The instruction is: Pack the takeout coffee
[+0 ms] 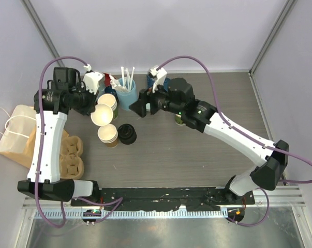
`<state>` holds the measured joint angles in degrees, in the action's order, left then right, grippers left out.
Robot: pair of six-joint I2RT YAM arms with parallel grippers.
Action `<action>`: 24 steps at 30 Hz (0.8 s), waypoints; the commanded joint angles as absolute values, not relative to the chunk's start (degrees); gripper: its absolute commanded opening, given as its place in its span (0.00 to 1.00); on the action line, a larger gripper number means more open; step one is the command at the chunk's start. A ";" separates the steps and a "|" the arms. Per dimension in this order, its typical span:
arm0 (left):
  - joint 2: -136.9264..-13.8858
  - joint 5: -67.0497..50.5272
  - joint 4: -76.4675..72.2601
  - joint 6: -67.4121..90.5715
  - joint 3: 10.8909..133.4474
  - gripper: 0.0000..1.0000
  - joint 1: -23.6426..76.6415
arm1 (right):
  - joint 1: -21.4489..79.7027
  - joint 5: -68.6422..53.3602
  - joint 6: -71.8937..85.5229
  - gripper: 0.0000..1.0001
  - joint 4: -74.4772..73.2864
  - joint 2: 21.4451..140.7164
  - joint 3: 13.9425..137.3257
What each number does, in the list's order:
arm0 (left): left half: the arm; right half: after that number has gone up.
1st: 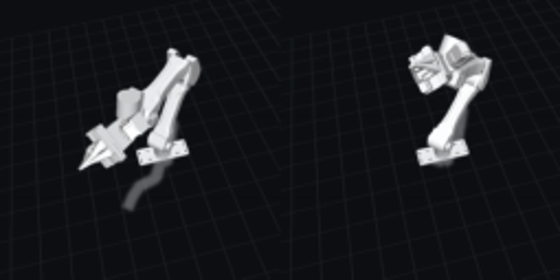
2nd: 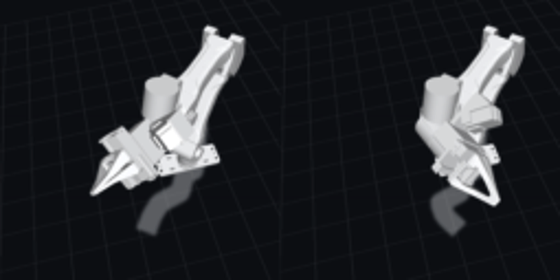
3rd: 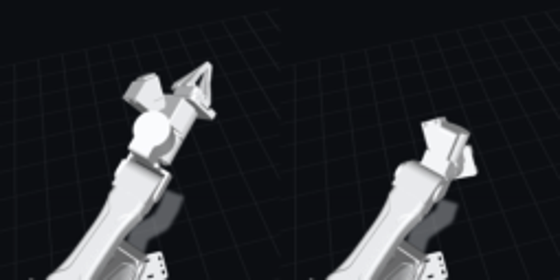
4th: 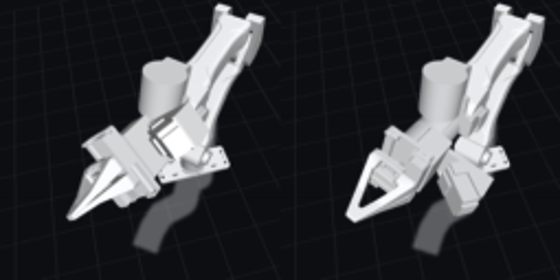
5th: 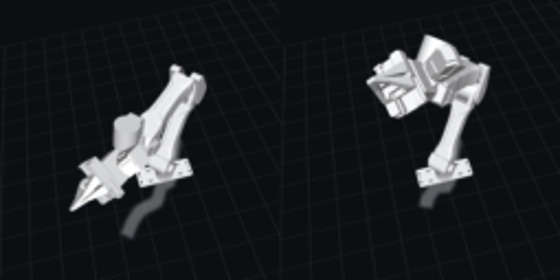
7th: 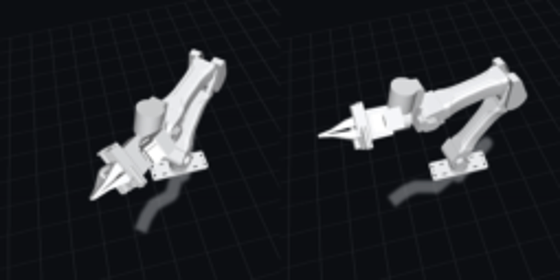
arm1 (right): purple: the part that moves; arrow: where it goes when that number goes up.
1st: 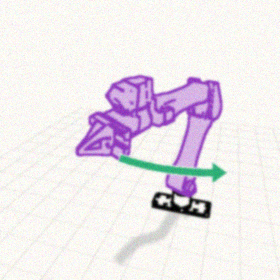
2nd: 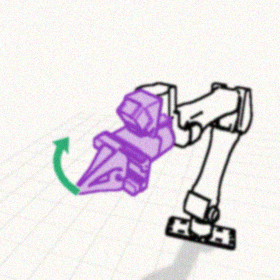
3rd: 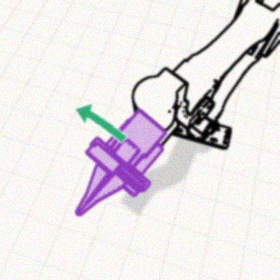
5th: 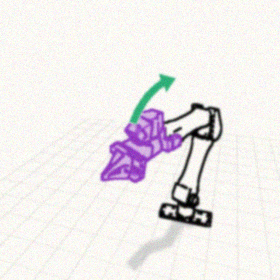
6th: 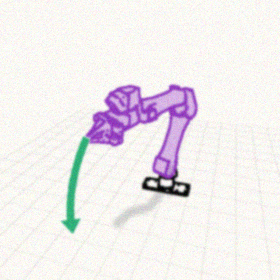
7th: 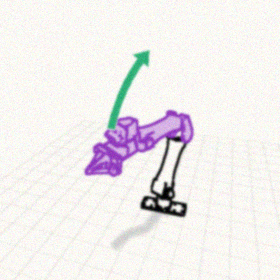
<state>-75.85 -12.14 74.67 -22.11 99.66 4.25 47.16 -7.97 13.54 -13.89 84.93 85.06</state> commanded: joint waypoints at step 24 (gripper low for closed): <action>-73.47 -15.55 71.81 -14.94 98.09 0.00 7.12 | 58.18 8.96 10.73 0.15 -12.48 105.65 102.75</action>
